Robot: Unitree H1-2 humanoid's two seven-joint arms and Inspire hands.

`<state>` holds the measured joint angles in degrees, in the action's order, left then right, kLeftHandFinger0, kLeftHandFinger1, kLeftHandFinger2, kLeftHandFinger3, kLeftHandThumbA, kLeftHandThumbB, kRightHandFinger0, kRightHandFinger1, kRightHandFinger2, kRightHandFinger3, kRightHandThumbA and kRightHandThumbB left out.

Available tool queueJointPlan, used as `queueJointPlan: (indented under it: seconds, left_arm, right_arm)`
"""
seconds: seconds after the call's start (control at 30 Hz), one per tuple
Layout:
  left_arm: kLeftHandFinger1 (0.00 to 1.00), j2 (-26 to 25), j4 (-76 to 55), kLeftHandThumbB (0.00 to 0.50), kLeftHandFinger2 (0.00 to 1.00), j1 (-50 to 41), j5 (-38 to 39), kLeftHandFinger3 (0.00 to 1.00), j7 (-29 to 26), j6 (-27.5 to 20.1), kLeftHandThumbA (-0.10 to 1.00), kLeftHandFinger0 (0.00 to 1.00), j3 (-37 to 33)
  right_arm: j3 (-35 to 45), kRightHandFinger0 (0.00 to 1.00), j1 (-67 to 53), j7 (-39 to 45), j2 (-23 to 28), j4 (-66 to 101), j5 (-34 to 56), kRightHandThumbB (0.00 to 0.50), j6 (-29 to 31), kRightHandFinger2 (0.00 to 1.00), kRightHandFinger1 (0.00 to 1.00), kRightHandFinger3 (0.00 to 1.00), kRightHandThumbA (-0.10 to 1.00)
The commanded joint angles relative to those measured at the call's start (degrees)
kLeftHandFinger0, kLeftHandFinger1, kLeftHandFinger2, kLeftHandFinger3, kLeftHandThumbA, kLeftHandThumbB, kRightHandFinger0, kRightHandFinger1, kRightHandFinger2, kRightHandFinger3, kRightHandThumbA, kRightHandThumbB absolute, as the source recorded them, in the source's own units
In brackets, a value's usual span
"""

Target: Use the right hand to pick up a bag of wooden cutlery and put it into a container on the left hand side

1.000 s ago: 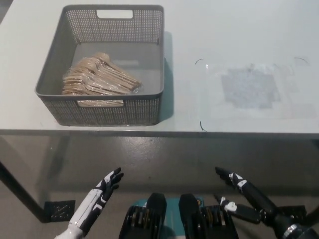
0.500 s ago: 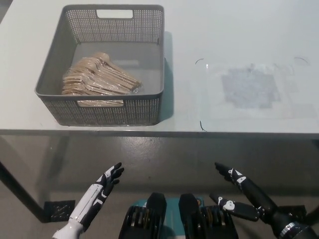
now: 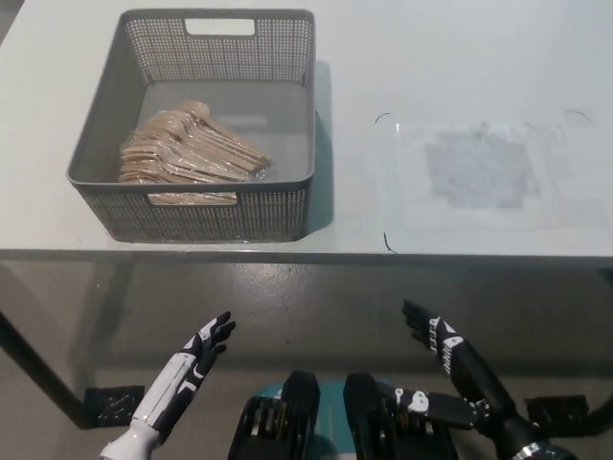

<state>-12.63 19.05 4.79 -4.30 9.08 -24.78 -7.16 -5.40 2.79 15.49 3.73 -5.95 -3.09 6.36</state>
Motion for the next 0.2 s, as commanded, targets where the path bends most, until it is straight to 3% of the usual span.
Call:
queueJointPlan:
  seconds: [0.0,0.17]
  left_arm:
    - [1.0,-0.31,0.24,0.368,1.0,1.65,-0.46,1.0,-1.6,-2.15,1.0,1.0,0.45]
    - [1.0,0.1,0.29,0.386,1.0,1.5,-0.25,1.0,-1.31,-2.15,1.0,1.0,0.74]
  right_arm:
    - [1.49,1.0,0.24,-2.88,-2.51,0.83,3.18,0.153,3.88,1.0,1.0,1.0,0.94]
    - [2.69,1.0,-0.1,-4.18,-4.98,0.94,4.04,0.134,3.59,1.0,1.0,1.0,0.95]
